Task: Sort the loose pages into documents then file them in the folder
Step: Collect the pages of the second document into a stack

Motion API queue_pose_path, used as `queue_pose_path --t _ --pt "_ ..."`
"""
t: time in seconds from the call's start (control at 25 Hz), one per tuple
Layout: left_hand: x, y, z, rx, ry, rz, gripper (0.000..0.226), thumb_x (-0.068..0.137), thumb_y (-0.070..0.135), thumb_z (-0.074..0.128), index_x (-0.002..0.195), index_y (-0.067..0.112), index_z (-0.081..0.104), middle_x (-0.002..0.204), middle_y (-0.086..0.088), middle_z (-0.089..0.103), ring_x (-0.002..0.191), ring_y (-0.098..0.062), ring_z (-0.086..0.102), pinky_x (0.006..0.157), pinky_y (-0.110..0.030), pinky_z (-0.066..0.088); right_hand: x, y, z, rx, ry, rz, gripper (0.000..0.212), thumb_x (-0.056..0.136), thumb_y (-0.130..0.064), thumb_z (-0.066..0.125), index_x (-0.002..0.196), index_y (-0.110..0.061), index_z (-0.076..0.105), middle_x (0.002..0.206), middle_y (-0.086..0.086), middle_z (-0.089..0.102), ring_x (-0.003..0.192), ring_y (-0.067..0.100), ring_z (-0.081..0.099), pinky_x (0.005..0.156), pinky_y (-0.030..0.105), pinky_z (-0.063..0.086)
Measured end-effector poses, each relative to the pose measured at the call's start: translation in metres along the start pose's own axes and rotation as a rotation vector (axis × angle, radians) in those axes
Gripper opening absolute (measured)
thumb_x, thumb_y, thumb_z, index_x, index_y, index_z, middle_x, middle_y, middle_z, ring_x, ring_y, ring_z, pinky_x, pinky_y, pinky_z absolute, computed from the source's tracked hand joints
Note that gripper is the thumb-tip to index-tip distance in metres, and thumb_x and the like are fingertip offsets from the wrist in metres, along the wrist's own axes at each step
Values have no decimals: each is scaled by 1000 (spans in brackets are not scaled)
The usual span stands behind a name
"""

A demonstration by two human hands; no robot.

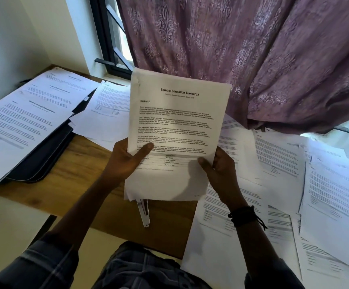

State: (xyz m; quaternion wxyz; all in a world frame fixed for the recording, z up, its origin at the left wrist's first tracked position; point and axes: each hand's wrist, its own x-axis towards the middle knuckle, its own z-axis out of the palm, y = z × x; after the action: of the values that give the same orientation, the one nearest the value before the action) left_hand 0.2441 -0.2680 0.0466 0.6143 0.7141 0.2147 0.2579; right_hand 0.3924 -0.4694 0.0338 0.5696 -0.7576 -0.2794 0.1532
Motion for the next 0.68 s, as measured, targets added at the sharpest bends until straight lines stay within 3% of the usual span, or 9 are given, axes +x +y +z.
queue_pose_path --t 0.08,0.24,0.32,0.4,0.52,0.68 --pt "-1 -1 -2 5 37 13 18 90 19 66 106 26 67 91 27 72 90 -2 71 75 -20 58 3 2 0 -70 47 -6 24 98 -15 55 121 -19 59 114 -11 66 101 -3 64 82 18 54" --pt "-7 -8 -8 -161 152 12 25 92 18 65 116 12 68 112 -5 73 102 -24 71 85 -45 58 -5 32 -7 -442 105 183 48 96 -33 58 138 -14 47 131 7 60 119 22 56 99 38 46" --pt "-12 -12 -12 -210 189 1 27 92 17 65 119 11 67 116 -7 72 105 -26 70 87 -47 56 -21 55 -15 -738 86 337 63 89 -43 63 142 -17 40 142 11 46 131 30 43 103 48 39" --pt "-17 -15 -13 -230 218 -21 25 92 15 66 117 15 67 114 -2 73 104 -23 71 85 -44 57 -38 77 -27 -916 75 370 70 86 -50 64 143 -18 38 147 13 36 136 35 33 104 56 35" --pt "-24 -13 -12 -251 238 -35 24 92 9 63 111 24 68 109 8 74 100 -17 72 79 -33 60 -50 99 -54 -853 -72 231 58 89 -40 59 138 -12 47 142 15 44 133 36 41 106 56 37" --pt "-28 -10 -10 -256 259 -43 25 93 7 62 107 28 67 105 12 75 98 -15 72 74 -28 60 -51 105 -94 -844 -201 198 52 88 -18 69 137 -14 52 149 12 43 140 31 38 112 51 34"
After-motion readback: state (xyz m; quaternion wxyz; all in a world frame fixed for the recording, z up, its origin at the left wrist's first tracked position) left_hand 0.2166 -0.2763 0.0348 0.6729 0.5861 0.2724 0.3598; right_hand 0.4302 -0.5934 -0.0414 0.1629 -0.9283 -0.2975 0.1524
